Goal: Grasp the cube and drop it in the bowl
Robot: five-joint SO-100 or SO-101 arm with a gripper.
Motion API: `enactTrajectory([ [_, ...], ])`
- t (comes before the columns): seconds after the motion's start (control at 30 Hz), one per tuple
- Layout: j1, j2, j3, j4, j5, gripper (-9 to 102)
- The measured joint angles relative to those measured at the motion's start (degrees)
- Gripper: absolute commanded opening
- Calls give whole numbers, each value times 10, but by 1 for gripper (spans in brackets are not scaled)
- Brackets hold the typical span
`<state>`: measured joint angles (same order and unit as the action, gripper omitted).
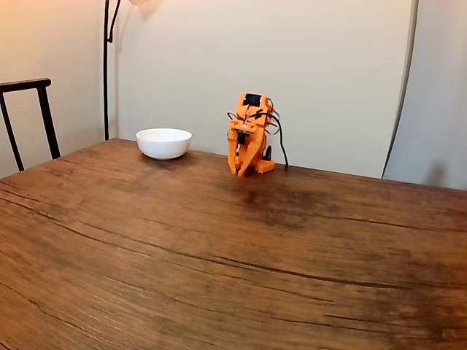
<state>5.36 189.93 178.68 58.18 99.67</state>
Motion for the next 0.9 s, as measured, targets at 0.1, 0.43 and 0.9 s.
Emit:
enactTrajectory([
  [0.1,4,0,0,29,-25,2],
  [0.43,3,10,-2,156,-83,2],
  [0.9,0,10,-2,156,-83,2],
])
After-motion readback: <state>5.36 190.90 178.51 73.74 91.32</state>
